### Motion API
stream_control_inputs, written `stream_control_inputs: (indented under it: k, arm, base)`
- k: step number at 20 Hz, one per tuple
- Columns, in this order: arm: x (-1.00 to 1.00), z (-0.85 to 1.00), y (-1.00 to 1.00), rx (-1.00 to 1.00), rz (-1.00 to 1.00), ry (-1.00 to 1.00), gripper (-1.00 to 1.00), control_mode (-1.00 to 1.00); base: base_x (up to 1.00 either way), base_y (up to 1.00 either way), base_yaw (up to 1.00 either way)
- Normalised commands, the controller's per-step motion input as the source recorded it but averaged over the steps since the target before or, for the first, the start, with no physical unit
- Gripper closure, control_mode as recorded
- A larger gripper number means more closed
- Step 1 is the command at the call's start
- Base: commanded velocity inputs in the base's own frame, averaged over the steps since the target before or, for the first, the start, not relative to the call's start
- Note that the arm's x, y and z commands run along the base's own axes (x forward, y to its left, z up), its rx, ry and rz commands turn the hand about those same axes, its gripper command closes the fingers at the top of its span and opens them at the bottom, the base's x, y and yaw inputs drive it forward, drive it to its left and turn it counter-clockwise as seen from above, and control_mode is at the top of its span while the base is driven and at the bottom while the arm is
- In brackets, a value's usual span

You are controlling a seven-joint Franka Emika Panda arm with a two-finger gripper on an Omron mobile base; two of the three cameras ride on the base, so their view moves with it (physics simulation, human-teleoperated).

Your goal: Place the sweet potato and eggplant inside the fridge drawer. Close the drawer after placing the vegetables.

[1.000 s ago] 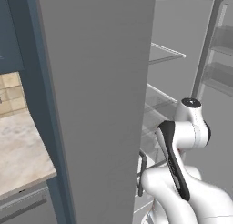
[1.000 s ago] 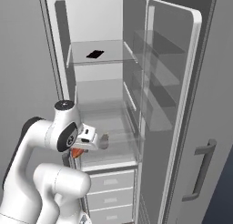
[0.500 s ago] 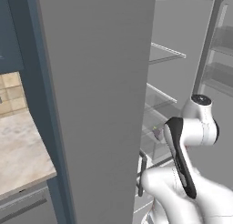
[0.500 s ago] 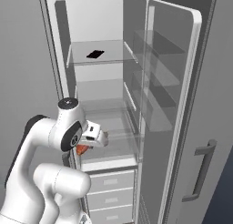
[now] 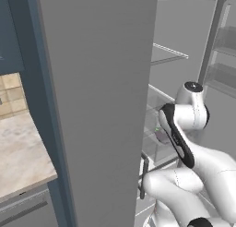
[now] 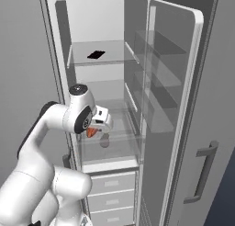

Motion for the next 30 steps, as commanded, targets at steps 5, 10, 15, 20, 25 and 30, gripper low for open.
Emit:
stream_control_inputs:
  k: [5,10,15,20,25,30]
  arm:
    - [0.69,-0.07,-0.19,0.00,0.00,0.09,1.00,-1.00]
    - [0.61,-0.37,-0.01,0.00,0.00,0.17,1.00,-1.00]
    - [0.68,-0.37,-0.16,0.00,0.01,0.17,1.00,-1.00]
    - [0.33,-0.32,-0.21,0.00,0.06,0.07,1.00,-1.00]
    - [0.10,-0.39,-0.08,0.00,0.06,0.01,1.00,-1.00]
    - [0.00,-0.51,-0.02,0.00,0.07,-0.06,1.00,-1.00]
  base:
    - [0.00,0.00,0.00]
    - [0.00,0.00,0.00]
    - [0.00,0.00,0.00]
    - [0.00,0.00,0.00]
    - [0.00,0.00,0.00]
    - [0.00,0.00,0.00]
